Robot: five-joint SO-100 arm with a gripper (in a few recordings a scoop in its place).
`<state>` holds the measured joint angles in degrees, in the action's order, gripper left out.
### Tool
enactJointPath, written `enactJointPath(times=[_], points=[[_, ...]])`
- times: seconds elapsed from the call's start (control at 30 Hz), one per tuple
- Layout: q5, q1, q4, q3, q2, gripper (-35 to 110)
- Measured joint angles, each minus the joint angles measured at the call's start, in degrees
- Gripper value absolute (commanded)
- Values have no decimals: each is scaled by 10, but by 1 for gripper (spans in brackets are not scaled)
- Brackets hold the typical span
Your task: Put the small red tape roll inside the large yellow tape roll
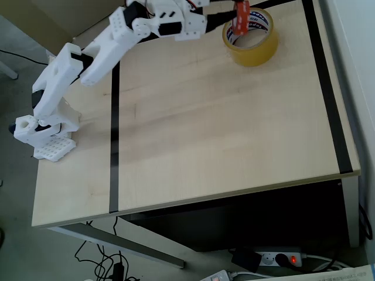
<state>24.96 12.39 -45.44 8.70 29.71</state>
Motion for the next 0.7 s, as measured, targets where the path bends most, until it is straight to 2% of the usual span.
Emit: enactJointPath(times=[0.3,0.47,0.7], points=[[0,25,0,0,-29,0],[0,33,-3,0,-31,5],[0,33,-76,-23,-31,13]])
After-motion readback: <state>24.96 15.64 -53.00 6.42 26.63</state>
